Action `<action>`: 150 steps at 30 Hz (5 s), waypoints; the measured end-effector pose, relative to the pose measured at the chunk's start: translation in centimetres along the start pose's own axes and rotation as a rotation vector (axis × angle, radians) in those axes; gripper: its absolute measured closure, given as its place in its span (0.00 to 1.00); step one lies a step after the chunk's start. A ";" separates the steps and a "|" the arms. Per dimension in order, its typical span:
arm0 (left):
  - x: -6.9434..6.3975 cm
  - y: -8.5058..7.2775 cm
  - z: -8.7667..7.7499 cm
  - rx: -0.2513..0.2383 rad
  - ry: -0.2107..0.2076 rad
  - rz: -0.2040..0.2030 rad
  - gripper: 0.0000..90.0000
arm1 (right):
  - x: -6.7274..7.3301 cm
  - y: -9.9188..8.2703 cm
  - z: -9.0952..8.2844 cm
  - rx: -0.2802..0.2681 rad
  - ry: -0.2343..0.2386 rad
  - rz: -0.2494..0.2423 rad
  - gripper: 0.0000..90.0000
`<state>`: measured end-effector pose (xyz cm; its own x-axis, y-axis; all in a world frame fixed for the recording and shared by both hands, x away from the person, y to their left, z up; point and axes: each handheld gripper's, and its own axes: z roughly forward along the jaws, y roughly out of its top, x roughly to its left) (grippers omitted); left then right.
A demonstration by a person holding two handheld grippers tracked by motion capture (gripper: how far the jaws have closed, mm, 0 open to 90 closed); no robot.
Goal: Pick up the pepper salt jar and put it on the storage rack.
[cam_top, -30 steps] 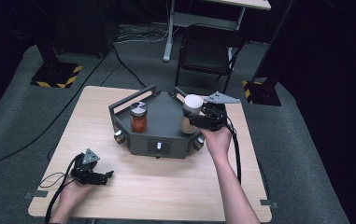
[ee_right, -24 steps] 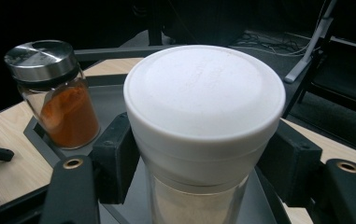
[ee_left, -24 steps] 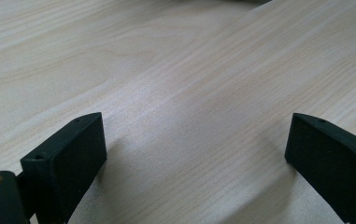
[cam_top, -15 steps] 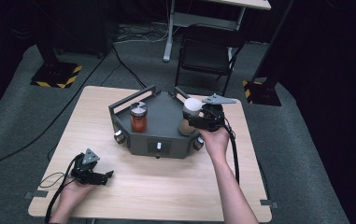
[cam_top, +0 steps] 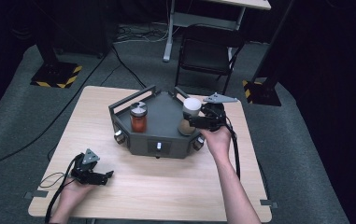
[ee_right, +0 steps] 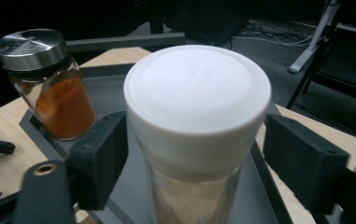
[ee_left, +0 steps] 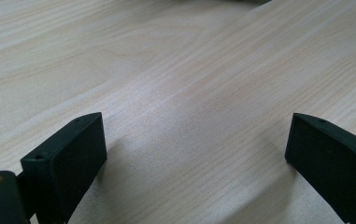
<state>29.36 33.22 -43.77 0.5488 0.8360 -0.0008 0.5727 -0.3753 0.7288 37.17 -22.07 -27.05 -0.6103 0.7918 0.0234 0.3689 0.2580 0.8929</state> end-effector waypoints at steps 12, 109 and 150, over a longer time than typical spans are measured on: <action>0.0 0.0 0.0 0.000 0.000 0.000 0.06 | -1.2 -3.1 -2.0 -0.010 -0.019 0.005 0.11; -0.2 0.0 0.0 0.001 0.008 -0.004 0.05 | -2.4 -20.8 -4.9 0.266 -0.158 0.073 0.09; -0.4 0.0 0.0 0.000 0.012 -0.009 0.05 | -2.4 -20.7 -4.7 0.272 -0.161 0.076 0.06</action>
<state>29.18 32.90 -43.79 0.5361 0.8442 0.0008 0.5778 -0.3676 0.7287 27.72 -31.94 -43.47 -0.4633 0.8862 -0.0056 0.5964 0.3165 0.7377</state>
